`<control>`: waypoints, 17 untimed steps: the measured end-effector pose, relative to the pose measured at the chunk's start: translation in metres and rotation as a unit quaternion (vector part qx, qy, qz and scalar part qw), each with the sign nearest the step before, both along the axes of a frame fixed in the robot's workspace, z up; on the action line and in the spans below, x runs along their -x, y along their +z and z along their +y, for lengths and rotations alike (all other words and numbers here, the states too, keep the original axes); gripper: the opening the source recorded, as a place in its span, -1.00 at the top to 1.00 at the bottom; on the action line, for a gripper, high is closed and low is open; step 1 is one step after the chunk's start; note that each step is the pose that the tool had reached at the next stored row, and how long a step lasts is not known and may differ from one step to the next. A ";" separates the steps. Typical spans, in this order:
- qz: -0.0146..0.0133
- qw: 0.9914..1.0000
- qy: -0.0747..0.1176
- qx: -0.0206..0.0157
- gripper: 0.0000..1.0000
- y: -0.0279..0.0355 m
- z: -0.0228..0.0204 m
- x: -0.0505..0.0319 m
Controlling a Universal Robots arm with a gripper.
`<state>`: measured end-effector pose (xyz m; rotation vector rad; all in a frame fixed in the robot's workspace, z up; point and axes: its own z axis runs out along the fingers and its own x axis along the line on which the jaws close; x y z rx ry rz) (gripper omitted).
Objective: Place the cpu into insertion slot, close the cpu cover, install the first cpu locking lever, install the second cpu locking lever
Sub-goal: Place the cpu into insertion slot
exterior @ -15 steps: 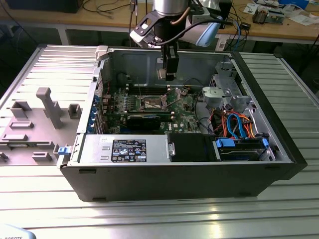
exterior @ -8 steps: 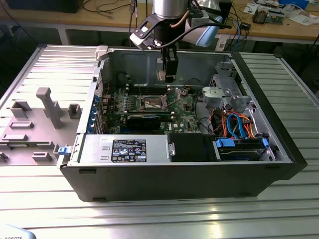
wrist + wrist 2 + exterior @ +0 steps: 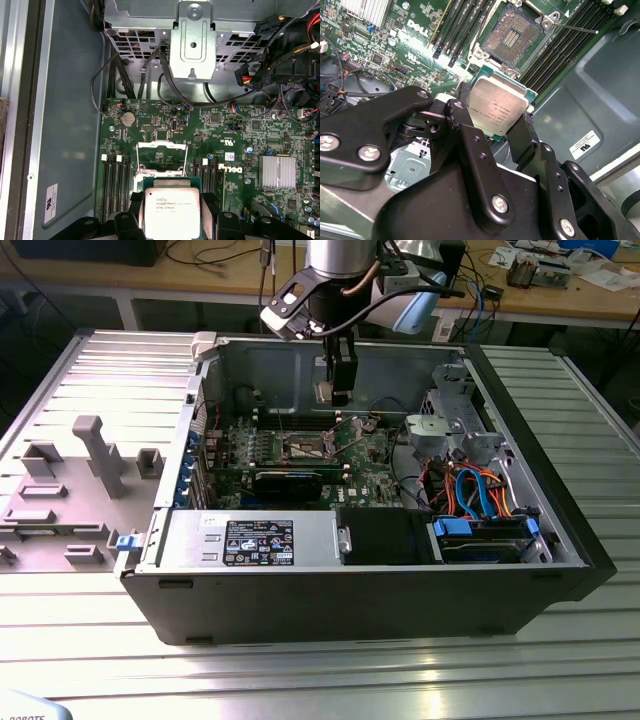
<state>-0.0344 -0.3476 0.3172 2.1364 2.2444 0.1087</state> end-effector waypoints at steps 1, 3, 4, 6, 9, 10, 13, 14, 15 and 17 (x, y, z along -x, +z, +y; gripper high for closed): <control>0.000 1.000 0.000 0.000 -0.08 0.0000 0.0000 0.0000; 0.000 1.000 0.000 0.000 -0.08 -0.0001 0.0000 0.0000; 0.000 1.000 0.000 0.000 -0.08 -0.0003 0.0000 0.0000; 0.000 1.000 0.000 0.000 -0.08 -0.0012 0.0000 0.0001; 0.000 1.000 -0.005 0.000 -0.08 -0.0059 0.0000 0.0001; 0.001 1.000 -0.006 0.001 -0.08 -0.0069 0.0000 0.0001; 0.001 1.000 -0.008 0.006 -0.08 -0.0109 0.0000 0.0001; 0.002 1.000 -0.009 0.007 -0.08 -0.0119 0.0000 0.0001; 0.002 1.000 -0.009 0.007 -0.08 -0.0120 0.0000 0.0002; 0.002 1.000 -0.010 0.007 -0.08 -0.0122 0.0000 0.0002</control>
